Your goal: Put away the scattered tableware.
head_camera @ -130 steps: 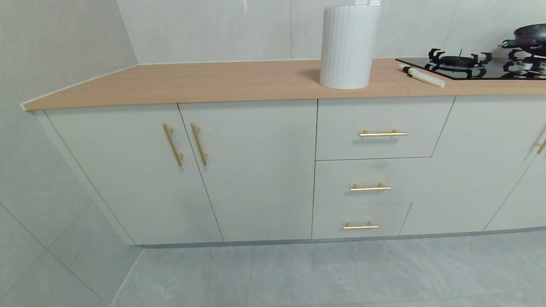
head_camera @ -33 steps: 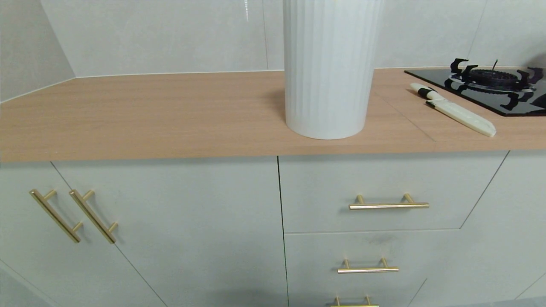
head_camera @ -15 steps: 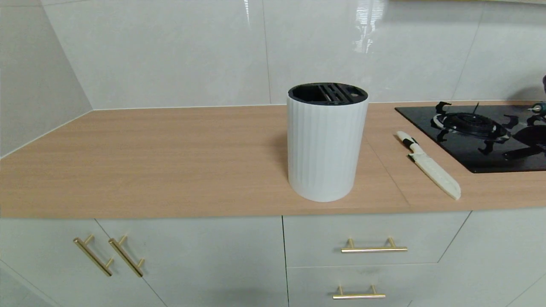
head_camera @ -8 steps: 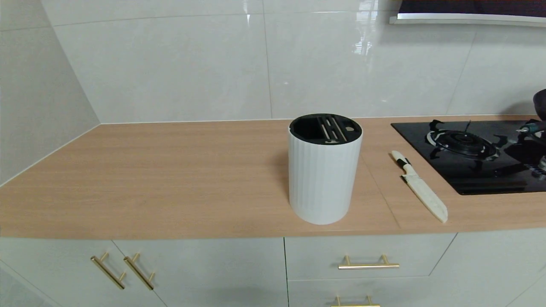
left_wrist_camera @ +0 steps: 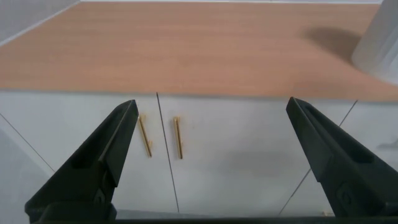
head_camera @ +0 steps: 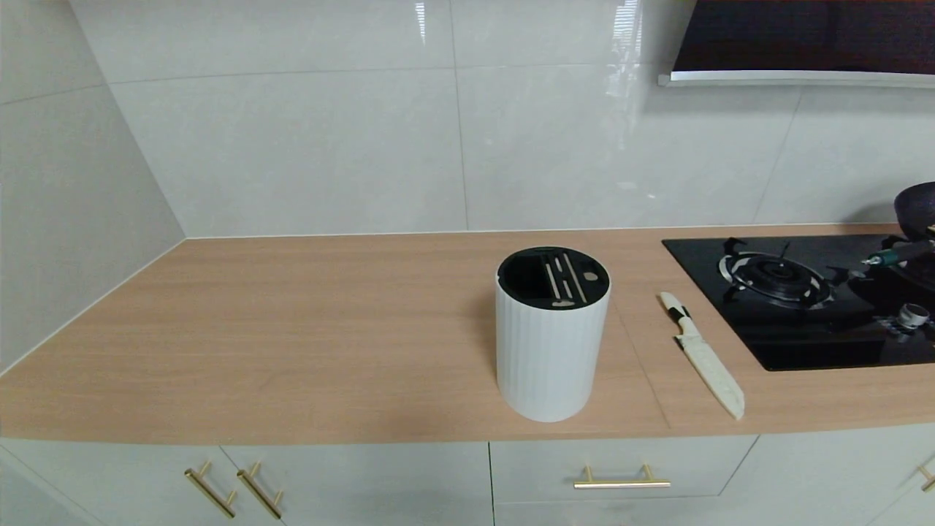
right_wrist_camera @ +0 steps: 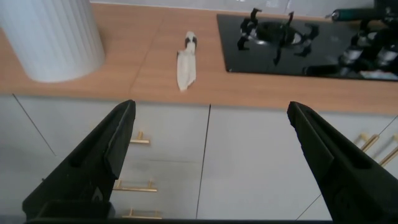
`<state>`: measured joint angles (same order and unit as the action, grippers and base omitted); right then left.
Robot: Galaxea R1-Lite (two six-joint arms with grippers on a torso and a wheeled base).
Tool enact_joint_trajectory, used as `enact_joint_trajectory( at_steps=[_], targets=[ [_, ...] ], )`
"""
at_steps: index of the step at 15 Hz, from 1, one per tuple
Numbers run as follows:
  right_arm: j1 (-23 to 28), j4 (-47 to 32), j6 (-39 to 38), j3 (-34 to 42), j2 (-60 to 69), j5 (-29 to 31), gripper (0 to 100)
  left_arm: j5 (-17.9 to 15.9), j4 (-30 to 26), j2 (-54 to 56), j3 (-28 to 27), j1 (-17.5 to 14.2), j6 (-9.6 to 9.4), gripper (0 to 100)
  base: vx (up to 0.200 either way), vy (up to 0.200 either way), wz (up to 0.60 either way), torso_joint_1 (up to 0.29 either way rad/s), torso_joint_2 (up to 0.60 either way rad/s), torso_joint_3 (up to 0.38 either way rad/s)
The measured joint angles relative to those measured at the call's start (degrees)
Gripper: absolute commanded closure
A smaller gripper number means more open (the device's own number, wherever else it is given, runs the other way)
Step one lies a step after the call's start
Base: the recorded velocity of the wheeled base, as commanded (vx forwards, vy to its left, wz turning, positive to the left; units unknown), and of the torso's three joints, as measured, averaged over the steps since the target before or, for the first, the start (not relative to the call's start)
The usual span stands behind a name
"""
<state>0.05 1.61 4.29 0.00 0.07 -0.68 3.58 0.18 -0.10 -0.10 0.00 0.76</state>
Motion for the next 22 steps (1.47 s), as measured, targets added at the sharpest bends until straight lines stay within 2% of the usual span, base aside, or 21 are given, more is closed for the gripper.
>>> enact_joint_trajectory(
  at_steps=[10,22],
  targets=[
    [0.0,0.0,0.1,0.0,0.0,0.0,0,0.0,0.1,0.0,0.0,0.0,0.02,0,0.0,0.0,0.0,0.219,-0.45,-0.235],
    [0.0,-0.1,1.3,0.0,-0.1,0.0,0,0.0,0.0,0.0,0.0,0.0,0.0,0,0.0,0.0,0.0,0.011,-0.02,-0.011]
  ],
)
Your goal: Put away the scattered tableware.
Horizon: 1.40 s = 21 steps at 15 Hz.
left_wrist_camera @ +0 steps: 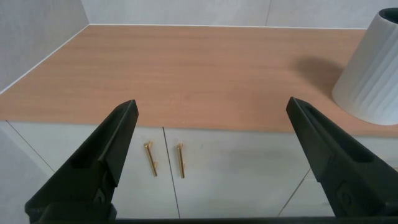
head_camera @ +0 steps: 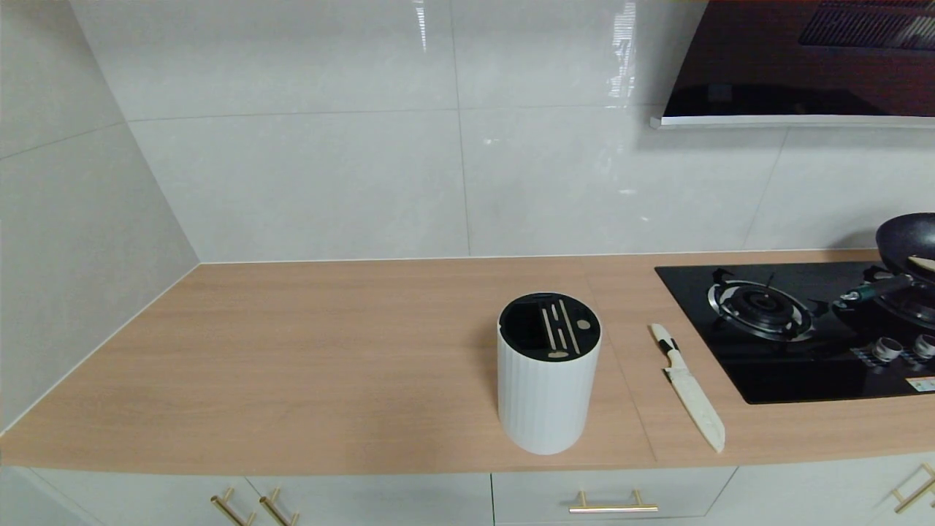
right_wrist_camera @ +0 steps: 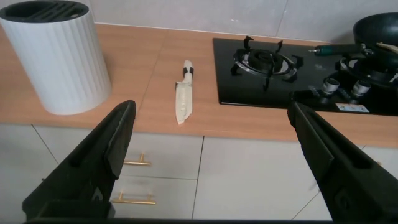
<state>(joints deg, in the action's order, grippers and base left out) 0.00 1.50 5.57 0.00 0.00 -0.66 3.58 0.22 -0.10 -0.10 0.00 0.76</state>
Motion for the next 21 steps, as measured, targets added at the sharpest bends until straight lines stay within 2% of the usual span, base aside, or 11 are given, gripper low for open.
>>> enact_joint_trajectory(
  at_steps=[6,10,14,21],
  targets=[
    [0.0,0.5,0.3,-0.4,-0.3,-0.3,0,0.0,0.0,0.0,0.0,0.0,0.0,0,0.0,0.0,0.0,0.0,0.0,0.0],
    [-1.3,-0.7,-3.9,-12.1,-6.3,-0.8,0,0.0,0.0,0.0,0.0,0.0,0.02,0,0.0,0.0,0.0,0.0,0.0,0.0],
    [-2.7,0.7,-4.7,-20.3,-30.3,-1.5,0,0.0,0.0,0.0,0.0,0.0,0.02,0,0.0,0.0,0.0,0.0,0.0,0.0],
    [-3.9,12.3,-2.7,-36.4,-81.5,0.6,0,0.0,0.0,0.0,0.0,0.0,0.0,0,0.0,0.0,0.0,0.0,0.0,0.0]
  ],
)
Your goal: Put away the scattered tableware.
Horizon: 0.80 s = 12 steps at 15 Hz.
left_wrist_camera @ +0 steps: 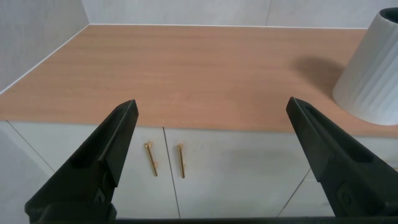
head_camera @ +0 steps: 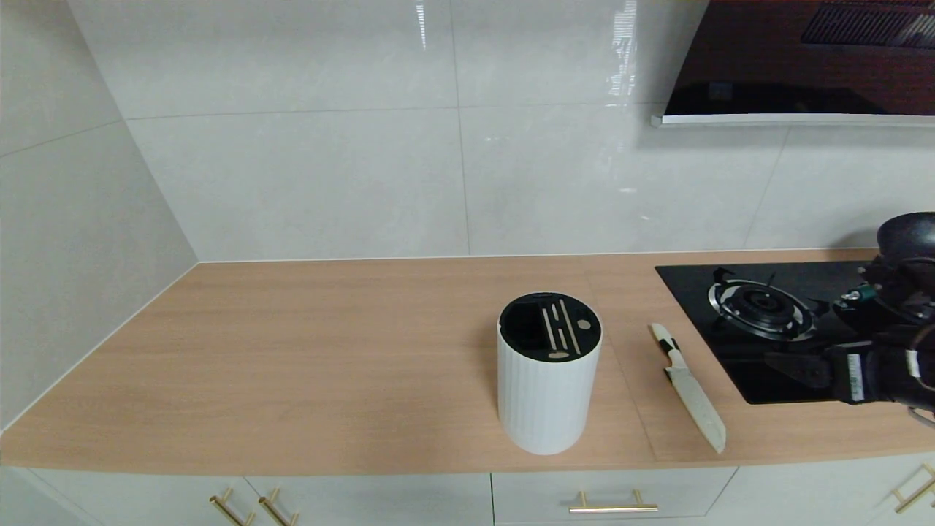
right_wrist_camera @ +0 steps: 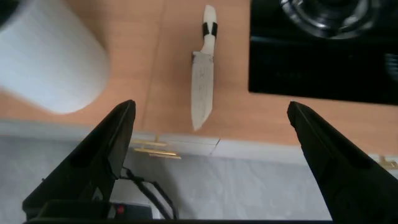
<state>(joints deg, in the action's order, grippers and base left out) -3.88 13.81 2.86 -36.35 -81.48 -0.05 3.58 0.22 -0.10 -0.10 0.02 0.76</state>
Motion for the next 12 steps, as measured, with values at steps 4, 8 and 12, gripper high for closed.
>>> enact_joint_trajectory(
  at_steps=[4,8,12],
  targets=[
    [-0.6,3.8,0.7,-9.4,-18.5,0.9,0,0.0,0.0,0.0,0.0,0.0,0.02,0,0.0,0.0,0.0,0.0,0.0,0.0],
    [-2.5,10.5,1.7,-13.6,-33.0,3.7,0,0.0,0.0,0.0,0.0,0.0,0.02,0,0.0,0.0,0.0,0.0,0.0,0.0],
    [-3.3,19.2,2.5,-15.9,-45.2,4.9,0,0.0,0.0,0.0,0.0,0.0,0.02,0,0.0,0.0,0.0,0.0,0.0,0.0]
  ],
)
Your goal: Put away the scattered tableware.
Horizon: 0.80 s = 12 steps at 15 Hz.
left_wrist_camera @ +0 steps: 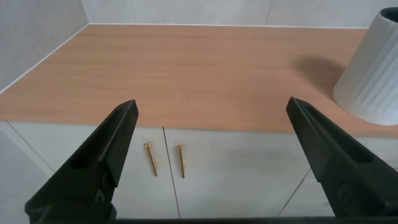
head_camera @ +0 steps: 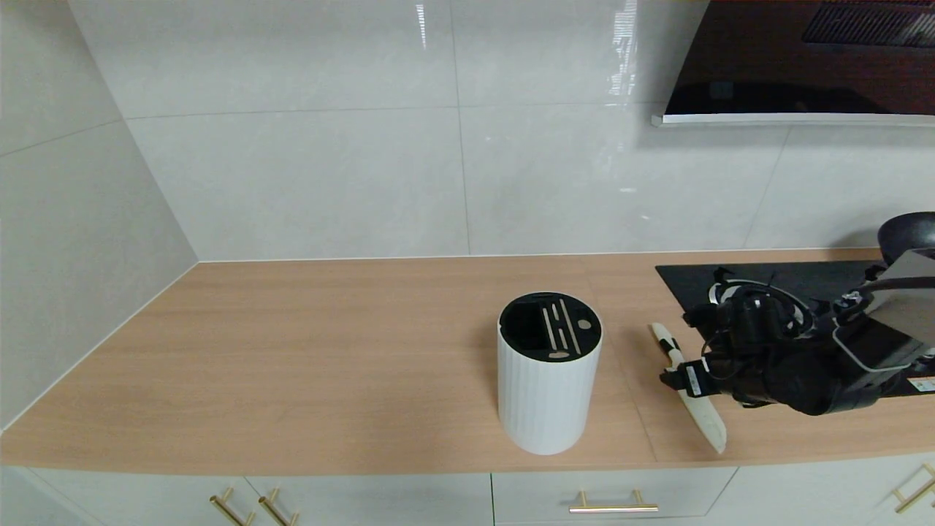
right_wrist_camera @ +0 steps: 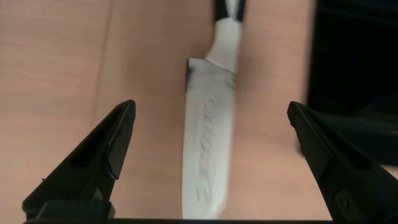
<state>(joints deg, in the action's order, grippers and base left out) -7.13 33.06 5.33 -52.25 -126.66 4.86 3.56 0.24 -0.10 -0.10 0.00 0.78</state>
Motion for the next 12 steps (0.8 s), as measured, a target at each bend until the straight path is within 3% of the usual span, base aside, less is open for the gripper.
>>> enact_joint_trajectory(
  at_steps=[12],
  targets=[
    [0.5,0.3,-0.6,-4.0,-6.7,-1.3,0,0.0,0.0,0.0,0.0,0.0,0.0,0,0.0,0.0,0.0,0.0,0.0,0.0]
  ],
)
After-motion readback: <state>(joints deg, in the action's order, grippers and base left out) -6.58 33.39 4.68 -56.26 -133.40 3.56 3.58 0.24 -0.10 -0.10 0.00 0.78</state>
